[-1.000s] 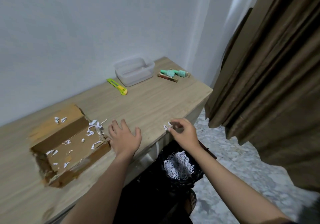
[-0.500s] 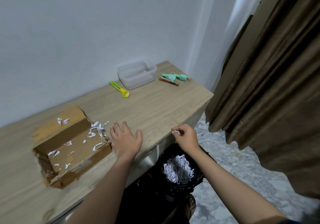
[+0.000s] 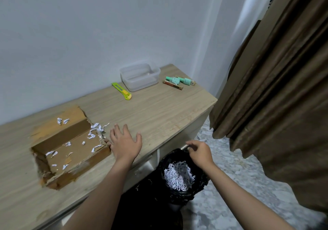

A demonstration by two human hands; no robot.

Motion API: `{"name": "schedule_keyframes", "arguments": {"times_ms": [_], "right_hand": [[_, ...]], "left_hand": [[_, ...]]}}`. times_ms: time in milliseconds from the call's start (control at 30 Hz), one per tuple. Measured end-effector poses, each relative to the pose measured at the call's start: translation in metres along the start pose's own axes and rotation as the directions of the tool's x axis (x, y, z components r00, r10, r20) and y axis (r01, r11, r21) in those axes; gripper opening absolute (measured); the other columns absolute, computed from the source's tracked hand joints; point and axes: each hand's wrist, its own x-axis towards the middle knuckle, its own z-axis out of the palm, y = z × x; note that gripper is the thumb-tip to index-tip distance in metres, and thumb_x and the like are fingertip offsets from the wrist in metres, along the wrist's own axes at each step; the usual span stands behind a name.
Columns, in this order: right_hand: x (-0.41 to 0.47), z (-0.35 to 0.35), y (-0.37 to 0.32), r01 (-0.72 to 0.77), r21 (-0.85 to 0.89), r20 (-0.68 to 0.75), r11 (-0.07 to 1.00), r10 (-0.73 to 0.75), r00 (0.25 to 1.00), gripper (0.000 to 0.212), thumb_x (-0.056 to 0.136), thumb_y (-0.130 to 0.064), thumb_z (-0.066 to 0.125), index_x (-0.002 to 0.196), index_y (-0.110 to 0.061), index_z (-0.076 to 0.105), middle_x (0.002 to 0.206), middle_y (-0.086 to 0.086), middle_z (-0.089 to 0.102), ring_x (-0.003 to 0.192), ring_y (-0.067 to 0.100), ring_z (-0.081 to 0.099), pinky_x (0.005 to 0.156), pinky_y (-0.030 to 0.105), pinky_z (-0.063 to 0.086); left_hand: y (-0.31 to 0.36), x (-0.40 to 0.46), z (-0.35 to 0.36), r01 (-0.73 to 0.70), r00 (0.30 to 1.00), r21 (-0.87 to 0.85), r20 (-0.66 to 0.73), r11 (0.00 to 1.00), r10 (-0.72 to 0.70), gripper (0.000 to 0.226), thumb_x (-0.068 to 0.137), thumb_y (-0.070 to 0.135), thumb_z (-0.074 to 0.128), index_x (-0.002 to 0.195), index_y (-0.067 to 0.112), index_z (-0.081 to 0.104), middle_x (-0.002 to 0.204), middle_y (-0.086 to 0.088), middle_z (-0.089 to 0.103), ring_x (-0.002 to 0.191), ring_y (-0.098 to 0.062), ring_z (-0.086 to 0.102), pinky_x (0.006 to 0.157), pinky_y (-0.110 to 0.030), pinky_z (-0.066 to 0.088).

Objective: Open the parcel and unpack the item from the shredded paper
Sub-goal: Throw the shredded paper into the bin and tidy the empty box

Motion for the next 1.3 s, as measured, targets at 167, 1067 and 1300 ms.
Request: {"name": "schedule_keyframes", "arguments": {"times_ms": [167,1067,1300], "right_hand": [[0.01,-0.004,-0.035,0.177,0.096,-0.03,0.979,-0.175,0.984,0.022,0.086,-0.004,0.058,0.098,-0.015,0.071,0.096,-0.004,0.067,0.086,0.006,0.059,0.069,0.0,0.038],[-0.011,0.173,-0.241,0.243,0.406,0.289,0.881,-0.377,0.88,0.022,0.074,-0.008,0.073,0.097,-0.008,0.073,0.093,0.008,0.074,0.084,0.018,0.067,0.086,0.032,0.053],[-0.037,0.18,-0.236,0.695,0.164,-0.045,0.7,-0.698,0.714,0.013,0.073,0.004,0.069,0.081,-0.006,0.074,0.079,0.011,0.068,0.074,0.019,0.062,0.069,0.012,0.039]], "left_hand": [[-0.008,-0.012,-0.005,-0.203,0.978,-0.196,-0.079,0.959,0.191,0.045,0.084,0.031,0.056,0.123,0.009,0.055,0.136,-0.012,0.043,0.129,-0.031,0.04,0.104,-0.043,0.036],[-0.151,-0.061,-0.123,0.07,0.91,-0.604,-0.287,0.794,-0.298,0.077,0.066,0.026,0.084,0.131,0.02,0.043,0.121,0.008,0.057,0.105,0.001,0.056,0.089,-0.013,0.041],[-0.178,-0.056,-0.126,0.055,0.944,-0.614,-0.225,0.787,-0.242,0.084,0.061,0.05,0.079,0.133,0.03,0.04,0.125,0.009,0.058,0.111,-0.003,0.058,0.097,-0.034,0.05]]}}
